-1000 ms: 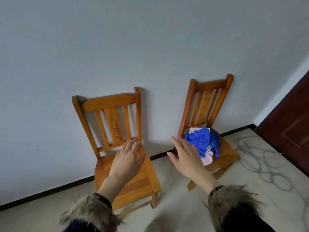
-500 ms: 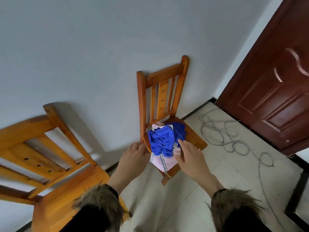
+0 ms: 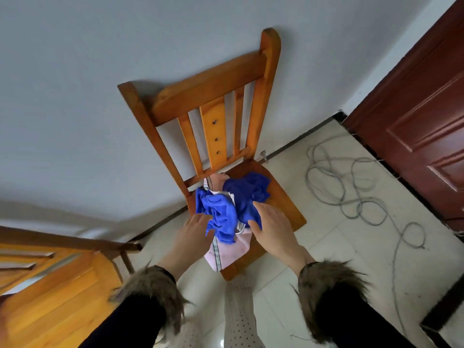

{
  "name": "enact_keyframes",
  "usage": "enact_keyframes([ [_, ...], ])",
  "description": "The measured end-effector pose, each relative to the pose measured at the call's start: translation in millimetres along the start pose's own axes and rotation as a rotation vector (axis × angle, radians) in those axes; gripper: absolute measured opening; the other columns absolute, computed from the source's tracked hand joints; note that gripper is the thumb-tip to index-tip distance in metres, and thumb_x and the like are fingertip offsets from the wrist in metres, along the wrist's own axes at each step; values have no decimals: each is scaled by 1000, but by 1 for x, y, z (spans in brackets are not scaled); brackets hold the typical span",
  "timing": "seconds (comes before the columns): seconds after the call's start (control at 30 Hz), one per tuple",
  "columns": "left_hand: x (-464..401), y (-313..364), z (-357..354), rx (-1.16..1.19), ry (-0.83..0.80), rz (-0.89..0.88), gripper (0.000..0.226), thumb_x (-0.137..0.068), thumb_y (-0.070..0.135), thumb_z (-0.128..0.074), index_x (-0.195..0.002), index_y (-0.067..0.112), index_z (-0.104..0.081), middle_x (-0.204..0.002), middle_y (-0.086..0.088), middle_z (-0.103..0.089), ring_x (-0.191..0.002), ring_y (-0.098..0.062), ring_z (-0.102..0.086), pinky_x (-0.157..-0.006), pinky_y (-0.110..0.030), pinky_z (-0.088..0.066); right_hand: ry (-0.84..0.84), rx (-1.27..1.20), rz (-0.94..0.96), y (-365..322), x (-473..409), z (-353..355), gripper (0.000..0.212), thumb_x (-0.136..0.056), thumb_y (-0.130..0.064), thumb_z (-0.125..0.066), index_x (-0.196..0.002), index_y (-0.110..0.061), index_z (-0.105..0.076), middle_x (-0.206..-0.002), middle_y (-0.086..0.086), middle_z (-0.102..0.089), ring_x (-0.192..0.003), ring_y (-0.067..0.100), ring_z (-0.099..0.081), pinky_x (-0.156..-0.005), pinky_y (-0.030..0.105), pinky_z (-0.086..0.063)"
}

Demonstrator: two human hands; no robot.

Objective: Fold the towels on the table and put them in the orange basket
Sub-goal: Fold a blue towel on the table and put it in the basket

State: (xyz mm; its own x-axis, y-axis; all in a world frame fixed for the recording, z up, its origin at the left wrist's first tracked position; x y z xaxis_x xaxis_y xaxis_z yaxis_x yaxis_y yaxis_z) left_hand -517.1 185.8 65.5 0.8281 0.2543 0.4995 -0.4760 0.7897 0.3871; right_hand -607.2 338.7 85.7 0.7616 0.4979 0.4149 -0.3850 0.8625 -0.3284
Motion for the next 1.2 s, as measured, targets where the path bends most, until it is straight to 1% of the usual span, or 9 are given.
enact_keyframes([
  [0.2,-68,-13,-37,120,-8,130,41,-95,23,-48,-135,14,-44,-139,-7,-46,-124,-25,-45,-97,-30,-36,-101,-58,64,15,-79,-43,49,-98,-37,-40,-142,-17,-33,-139,3,-47,-128,21,-43,-103,38,-39],
  [0.33,-110,-34,-64,465,9,351,37,-92,31,-55,-122,10,-57,-121,-7,-60,-110,-24,-55,-86,-26,-38,-113,-119,68,12,-122,-71,44,-98,-33,-42,-139,-17,-39,-135,4,-51,-125,22,-45,-98,39,-41],
  [0.43,-136,-40,-85,594,-11,463,35,-90,41,-55,-86,8,-65,-79,-2,-63,-79,-18,-58,-74,-30,-43,-107,-157,58,11,-141,-87,37,-98,-28,-44,-132,-15,-48,-126,6,-56,-117,25,-50,-92,40,-44],
  [0.5,-143,-47,-88,629,43,545,36,-88,30,-57,-59,10,-51,-54,0,-46,-59,-20,-45,-57,-28,-34,-93,-158,70,10,-145,-93,29,-98,-25,-43,-122,-15,-56,-117,6,-61,-109,25,-53,-86,40,-45],
  [0.6,-136,-56,-76,717,141,619,22,-85,14,-56,-64,13,-49,-60,-1,-45,-65,-22,-42,-52,-27,-29,-75,-131,66,12,-147,-94,26,-98,-21,-41,-107,-10,-62,-107,7,-64,-100,26,-57,-81,43,-46],
  [0.7,-116,-60,-49,793,197,585,5,-84,9,-54,-86,12,-57,-78,-7,-56,-68,-22,-49,-57,-26,-38,-49,-112,2,17,-148,-86,24,-97,-18,-40,-94,-7,-61,-94,9,-64,-90,26,-58,-74,43,-47],
  [0.83,-86,-66,4,716,251,475,10,-83,5,-50,-90,4,-58,-83,-16,-61,-73,-27,-52,-63,-31,-40,-11,-130,-99,26,-142,-67,25,-98,-21,-40,-103,-8,-60,-102,9,-65,-92,26,-60,-76,42,-51],
  [1.0,-63,-40,78,467,294,216,12,-88,14,-57,-97,12,-64,-78,-7,-64,-69,-24,-53,-58,-28,-33,-128,-172,-148,32,-127,-61,28,-97,-25,-43,-119,-10,-54,-119,9,-61,-107,25,-58,-85,37,-51],
  [1.2,-22,8,138,344,297,-25,11,-86,18,-59,-84,29,-56,-67,10,-54,-61,-6,-49,-55,-10,-37,-6,-261,89,-20,-115,-4,37,-93,-16,-50,-129,-9,-50,-124,14,-59,-114,31,-54,-89,38,-45],
])
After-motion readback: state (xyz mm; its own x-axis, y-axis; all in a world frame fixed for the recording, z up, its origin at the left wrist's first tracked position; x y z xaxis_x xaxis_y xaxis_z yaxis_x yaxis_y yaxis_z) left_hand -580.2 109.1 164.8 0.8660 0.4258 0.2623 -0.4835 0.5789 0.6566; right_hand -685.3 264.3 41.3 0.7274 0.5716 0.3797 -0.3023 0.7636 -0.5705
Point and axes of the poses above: each hand's wrist, its own x-axis away from the middle knuckle, its own z-axis out of the back of the hand, y = z × x, the point moved 10 cm from there along -x, towards the middle knuckle
